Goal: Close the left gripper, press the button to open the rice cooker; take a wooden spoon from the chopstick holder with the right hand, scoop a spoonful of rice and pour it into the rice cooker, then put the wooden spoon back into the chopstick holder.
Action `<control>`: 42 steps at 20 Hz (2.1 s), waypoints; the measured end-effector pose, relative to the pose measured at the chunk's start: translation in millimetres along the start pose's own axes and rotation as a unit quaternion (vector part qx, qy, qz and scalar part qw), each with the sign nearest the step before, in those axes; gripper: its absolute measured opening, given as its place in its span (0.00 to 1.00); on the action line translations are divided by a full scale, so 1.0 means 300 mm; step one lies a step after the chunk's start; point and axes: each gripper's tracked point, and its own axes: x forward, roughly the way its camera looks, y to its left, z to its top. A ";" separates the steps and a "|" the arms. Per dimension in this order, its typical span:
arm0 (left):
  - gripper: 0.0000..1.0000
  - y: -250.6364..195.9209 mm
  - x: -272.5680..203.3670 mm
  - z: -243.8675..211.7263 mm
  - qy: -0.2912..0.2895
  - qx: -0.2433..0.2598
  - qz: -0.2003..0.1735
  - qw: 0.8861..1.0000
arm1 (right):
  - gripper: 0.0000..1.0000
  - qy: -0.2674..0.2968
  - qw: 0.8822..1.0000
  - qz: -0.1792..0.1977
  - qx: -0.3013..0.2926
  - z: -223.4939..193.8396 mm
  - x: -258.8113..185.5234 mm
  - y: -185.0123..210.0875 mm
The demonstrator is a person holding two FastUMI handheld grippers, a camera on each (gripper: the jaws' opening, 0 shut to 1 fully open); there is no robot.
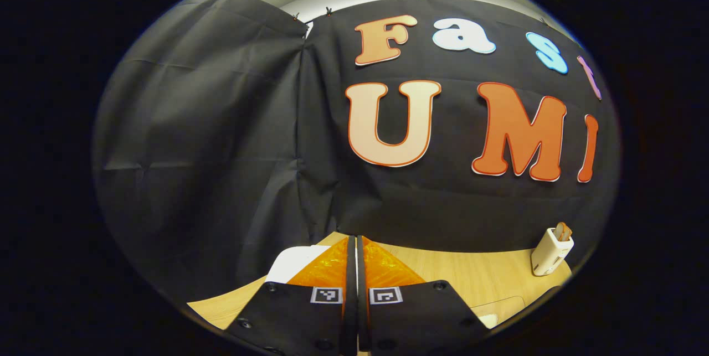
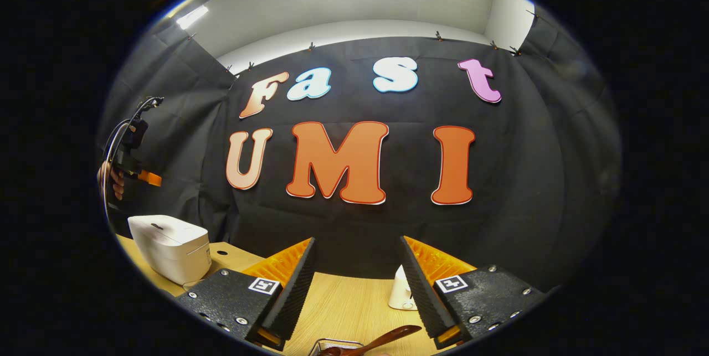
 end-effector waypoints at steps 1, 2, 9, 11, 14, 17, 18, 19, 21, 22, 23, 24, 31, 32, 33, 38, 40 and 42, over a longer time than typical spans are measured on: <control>0.04 0.012 0.014 0.007 0.008 0.006 0.002 1.000 | 0.87 -0.001 1.000 -0.003 -0.002 0.007 0.002 -0.005; 0.04 0.024 0.022 0.005 0.018 0.013 0.007 1.000 | 0.87 -0.002 1.000 -0.005 -0.004 0.012 0.002 -0.012; 0.02 0.029 0.035 -0.152 0.119 0.013 -0.015 0.993 | 0.95 -0.017 1.000 -0.021 -0.001 0.025 -0.009 -0.048; 0.04 0.030 0.025 -0.208 0.146 0.010 -0.020 0.989 | 0.97 -0.010 1.000 -0.025 0.005 0.002 -0.009 -0.069; 0.04 0.029 0.011 -0.279 0.177 0.013 -0.023 0.984 | 0.97 0.003 0.999 -0.033 0.004 -0.036 -0.023 -0.099; 0.04 0.026 0.008 -0.375 0.216 0.010 -0.027 0.976 | 0.97 0.021 0.999 -0.040 0.007 -0.084 -0.028 -0.117; 0.04 0.025 0.001 -0.415 0.233 0.011 -0.028 0.972 | 0.97 0.026 0.999 -0.041 0.008 -0.093 -0.031 -0.123; 0.04 0.024 0.013 -0.457 0.243 0.011 -0.025 0.970 | 0.97 0.030 0.999 -0.042 0.010 -0.106 -0.035 -0.127; 0.02 0.024 0.012 -0.488 0.256 0.005 -0.018 0.967 | 0.96 0.039 0.998 -0.046 0.012 -0.130 -0.044 -0.140; 0.05 0.020 0.017 -0.483 0.251 0.004 -0.017 0.968 | 0.97 0.042 0.998 -0.050 0.013 -0.140 -0.051 -0.150; 0.05 0.026 0.006 -0.492 0.257 0.005 -0.013 0.966 | 0.97 0.045 0.998 -0.052 0.014 -0.154 -0.056 -0.156; 0.02 0.027 0.003 -0.483 0.254 0.007 -0.012 0.967 | 0.97 0.051 0.997 -0.055 0.017 -0.170 -0.061 -0.163; 0.04 0.015 0.027 -0.251 0.130 0.035 -0.006 0.991 | 0.97 0.098 0.992 -0.066 0.044 -0.281 -0.115 -0.194; 0.03 0.006 0.021 -0.218 0.117 0.032 -0.011 0.993 | 0.97 0.105 0.991 -0.070 0.042 -0.295 -0.120 -0.201; 0.04 0.002 0.017 -0.202 0.103 0.030 -0.014 0.994 | 0.97 0.112 0.990 -0.075 0.039 -0.310 -0.126 -0.210; 0.04 -0.020 0.004 -0.105 0.040 0.045 -0.014 0.998 | 0.97 0.147 0.986 -0.065 0.051 -0.379 -0.147 -0.181; 0.05 -0.034 -0.007 -0.091 0.026 0.056 -0.018 0.998 | 0.97 0.157 0.984 -0.059 0.054 -0.402 -0.148 -0.169; 0.04 -0.051 -0.010 -0.095 0.020 0.063 -0.023 0.998 | 0.97 0.165 0.983 -0.052 0.057 -0.420 -0.148 -0.152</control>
